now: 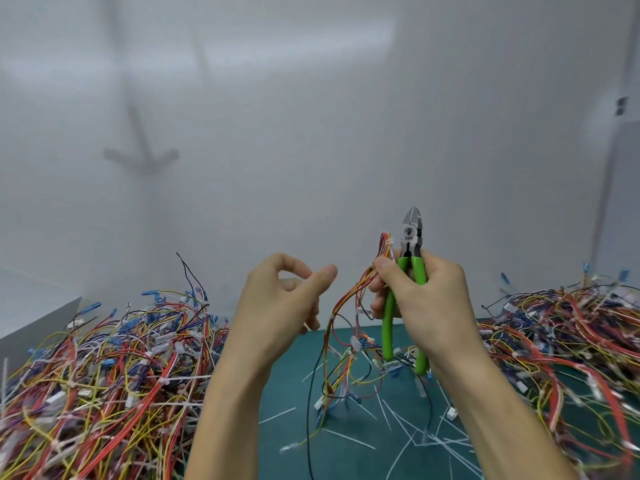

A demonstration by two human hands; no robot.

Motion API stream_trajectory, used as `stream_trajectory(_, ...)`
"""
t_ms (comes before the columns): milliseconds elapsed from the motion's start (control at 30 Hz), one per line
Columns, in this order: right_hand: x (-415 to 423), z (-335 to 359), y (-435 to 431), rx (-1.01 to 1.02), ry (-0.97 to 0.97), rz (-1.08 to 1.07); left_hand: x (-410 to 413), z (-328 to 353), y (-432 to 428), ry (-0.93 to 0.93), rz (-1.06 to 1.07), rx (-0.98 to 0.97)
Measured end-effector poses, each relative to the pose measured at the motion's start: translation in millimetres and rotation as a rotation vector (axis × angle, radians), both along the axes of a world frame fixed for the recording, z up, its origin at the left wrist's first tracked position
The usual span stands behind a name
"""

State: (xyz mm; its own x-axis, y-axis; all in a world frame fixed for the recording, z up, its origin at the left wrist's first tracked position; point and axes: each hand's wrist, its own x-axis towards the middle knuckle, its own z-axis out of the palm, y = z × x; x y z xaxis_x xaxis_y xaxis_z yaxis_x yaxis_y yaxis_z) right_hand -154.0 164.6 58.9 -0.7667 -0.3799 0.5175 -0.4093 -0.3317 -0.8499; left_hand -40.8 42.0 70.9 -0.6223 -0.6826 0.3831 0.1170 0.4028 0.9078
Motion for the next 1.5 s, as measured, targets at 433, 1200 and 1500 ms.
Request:
stream_trajectory(433, -2, 2, 1, -0.173, -0.193, 0.016, 2, -13, -14, -0.292, -0.196, -0.200)
stream_trajectory(1200, 9, 15, 26, 0.826, 0.547, -0.419, -2, -10, -17, 0.075, 0.400, -0.331)
stream_trajectory(1500, 11, 10, 18, 0.781, 0.712, -0.294, 2, -3, -8, 0.075, 0.274, -0.388)
